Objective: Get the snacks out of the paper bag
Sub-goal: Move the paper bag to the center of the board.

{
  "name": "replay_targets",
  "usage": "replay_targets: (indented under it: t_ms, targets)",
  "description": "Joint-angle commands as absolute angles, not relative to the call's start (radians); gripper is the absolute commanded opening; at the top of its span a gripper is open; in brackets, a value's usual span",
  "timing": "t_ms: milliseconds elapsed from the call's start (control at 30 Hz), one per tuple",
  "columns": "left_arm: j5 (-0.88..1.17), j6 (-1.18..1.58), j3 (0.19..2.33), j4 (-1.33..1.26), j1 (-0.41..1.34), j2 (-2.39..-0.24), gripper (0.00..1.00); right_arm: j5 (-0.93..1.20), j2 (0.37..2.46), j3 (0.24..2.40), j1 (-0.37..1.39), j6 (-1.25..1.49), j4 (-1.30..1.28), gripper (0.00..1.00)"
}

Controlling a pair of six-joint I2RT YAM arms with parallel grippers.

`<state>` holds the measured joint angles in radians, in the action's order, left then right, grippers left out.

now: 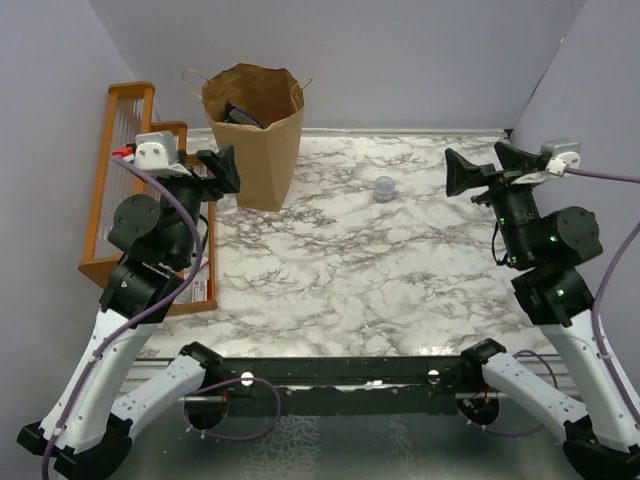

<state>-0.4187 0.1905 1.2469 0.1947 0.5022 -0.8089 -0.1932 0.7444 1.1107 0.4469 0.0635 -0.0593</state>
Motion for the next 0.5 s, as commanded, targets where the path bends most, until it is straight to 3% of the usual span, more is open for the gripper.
replay_targets:
  t_ms: [0,467]
  targets:
    - [-0.355,0.169,1.15,0.07,0.465,-0.825,0.9,-0.2,0.817,1.031,0.385,0.122,0.017,0.99]
    - [-0.181,0.095,0.821,-0.221,0.39,-0.875,0.98,-0.168,1.116,0.834,0.182,0.348,0.135,0.99]
